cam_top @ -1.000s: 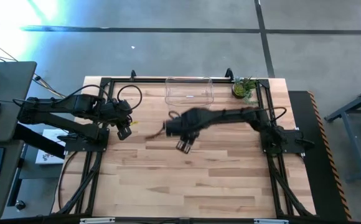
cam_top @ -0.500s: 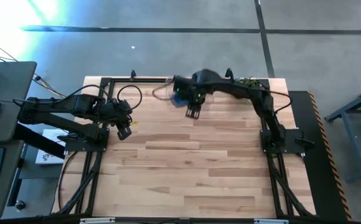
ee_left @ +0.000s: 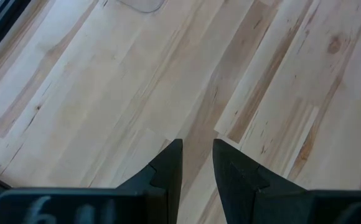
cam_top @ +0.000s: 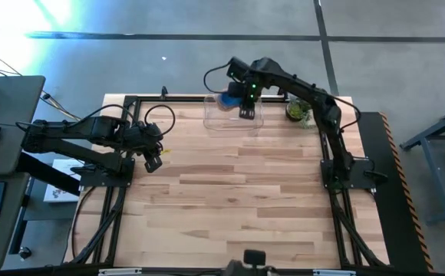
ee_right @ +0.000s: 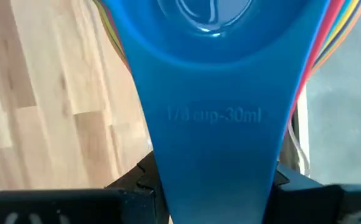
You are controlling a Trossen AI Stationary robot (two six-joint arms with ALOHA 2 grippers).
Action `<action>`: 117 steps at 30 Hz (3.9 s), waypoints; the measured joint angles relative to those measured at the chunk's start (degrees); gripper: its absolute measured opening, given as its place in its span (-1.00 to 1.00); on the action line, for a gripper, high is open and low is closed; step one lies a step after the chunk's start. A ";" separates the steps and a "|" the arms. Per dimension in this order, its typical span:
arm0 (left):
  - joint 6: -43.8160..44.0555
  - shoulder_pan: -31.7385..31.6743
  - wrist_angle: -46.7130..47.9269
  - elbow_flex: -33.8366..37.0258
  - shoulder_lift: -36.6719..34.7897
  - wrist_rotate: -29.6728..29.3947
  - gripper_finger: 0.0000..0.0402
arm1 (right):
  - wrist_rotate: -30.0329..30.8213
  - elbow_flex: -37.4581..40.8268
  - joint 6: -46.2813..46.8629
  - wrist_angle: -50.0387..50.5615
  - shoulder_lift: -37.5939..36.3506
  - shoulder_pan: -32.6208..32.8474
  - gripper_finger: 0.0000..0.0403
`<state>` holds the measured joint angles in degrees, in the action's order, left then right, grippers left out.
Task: Nest measuring cups in basket
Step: Put the stacked measuring cups into the transparent bin, then return to Home Position
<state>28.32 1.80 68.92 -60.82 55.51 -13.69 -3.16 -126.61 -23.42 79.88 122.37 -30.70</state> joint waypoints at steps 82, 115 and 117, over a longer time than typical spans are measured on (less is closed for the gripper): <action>0.00 -0.01 0.00 0.00 0.01 0.00 -0.61 | -11.64 26.17 6.36 -23.95 -14.07 -1.99 0.04; 0.00 0.00 -0.02 0.00 0.02 0.00 -0.61 | 9.10 77.88 35.48 -88.33 -50.57 28.99 0.04; 0.00 0.00 -0.02 0.00 0.00 0.00 -0.61 | 9.38 83.72 36.13 -91.22 -54.76 29.23 0.04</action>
<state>28.32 1.80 68.90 -60.82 55.51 -13.69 6.22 -42.90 12.71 -11.33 67.62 -1.48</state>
